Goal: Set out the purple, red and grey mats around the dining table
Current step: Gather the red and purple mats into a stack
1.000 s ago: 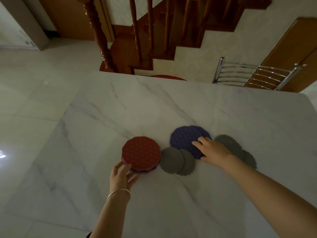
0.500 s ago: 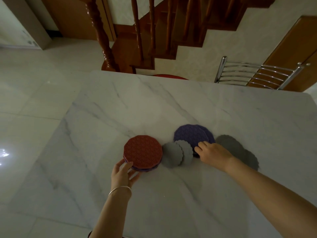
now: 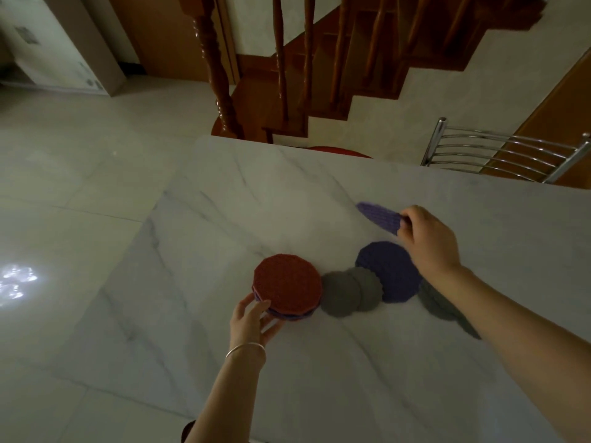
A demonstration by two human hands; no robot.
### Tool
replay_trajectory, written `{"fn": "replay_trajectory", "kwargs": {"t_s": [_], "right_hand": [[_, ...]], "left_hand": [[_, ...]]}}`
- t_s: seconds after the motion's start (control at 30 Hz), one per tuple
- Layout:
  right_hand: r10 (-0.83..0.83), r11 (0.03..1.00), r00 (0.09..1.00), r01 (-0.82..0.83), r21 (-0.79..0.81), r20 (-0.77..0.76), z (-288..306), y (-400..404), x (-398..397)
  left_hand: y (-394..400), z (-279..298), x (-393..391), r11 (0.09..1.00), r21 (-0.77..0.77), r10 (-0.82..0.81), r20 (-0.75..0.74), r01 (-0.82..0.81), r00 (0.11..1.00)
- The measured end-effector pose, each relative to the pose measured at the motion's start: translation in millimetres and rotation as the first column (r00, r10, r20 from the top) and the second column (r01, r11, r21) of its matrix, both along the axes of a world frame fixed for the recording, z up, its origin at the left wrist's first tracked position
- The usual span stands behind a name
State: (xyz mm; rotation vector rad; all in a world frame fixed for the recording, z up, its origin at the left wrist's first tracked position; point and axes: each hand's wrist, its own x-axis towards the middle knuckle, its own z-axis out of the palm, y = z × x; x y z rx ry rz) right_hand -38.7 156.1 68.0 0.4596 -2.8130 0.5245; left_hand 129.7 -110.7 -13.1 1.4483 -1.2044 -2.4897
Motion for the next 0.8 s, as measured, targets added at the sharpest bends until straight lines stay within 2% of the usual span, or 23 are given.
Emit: {"fn": "replay_trajectory", "kwargs": {"t_s": [0.17,0.37,0.5,0.67,0.8], "right_hand": [[0.101,0.985,0.995,-0.1,-0.144,-0.003,-4.5,-63.2,31.8],[0.335,0.938,0.942,-0.331,-0.101,0.028,-32.8,-132.9,94.3],[0.443,0.896,0.883,-0.436,-0.08,0.152,-57.0,-137.9,118.6],[0.483,0.876,0.863,-0.477,-0.076,0.15,-62.3,-135.0,121.2],[0.515,0.857,0.822,-0.504,-0.11,0.243,-67.0,-129.8,117.8]], "left_hand": [[-1.5,0.5,0.1,1.0,0.026,0.003,0.009,-0.003,1.0],[-0.5,1.8,-1.8,0.999,0.047,0.002,0.015,-0.003,1.0],[-2.3,3.9,-3.4,0.999,0.035,-0.004,0.017,0.004,1.0],[0.5,6.2,-3.9,0.999,-0.029,-0.028,0.023,0.028,0.999],[1.8,6.1,-5.2,0.996,-0.073,-0.037,0.048,0.04,0.998]]}}
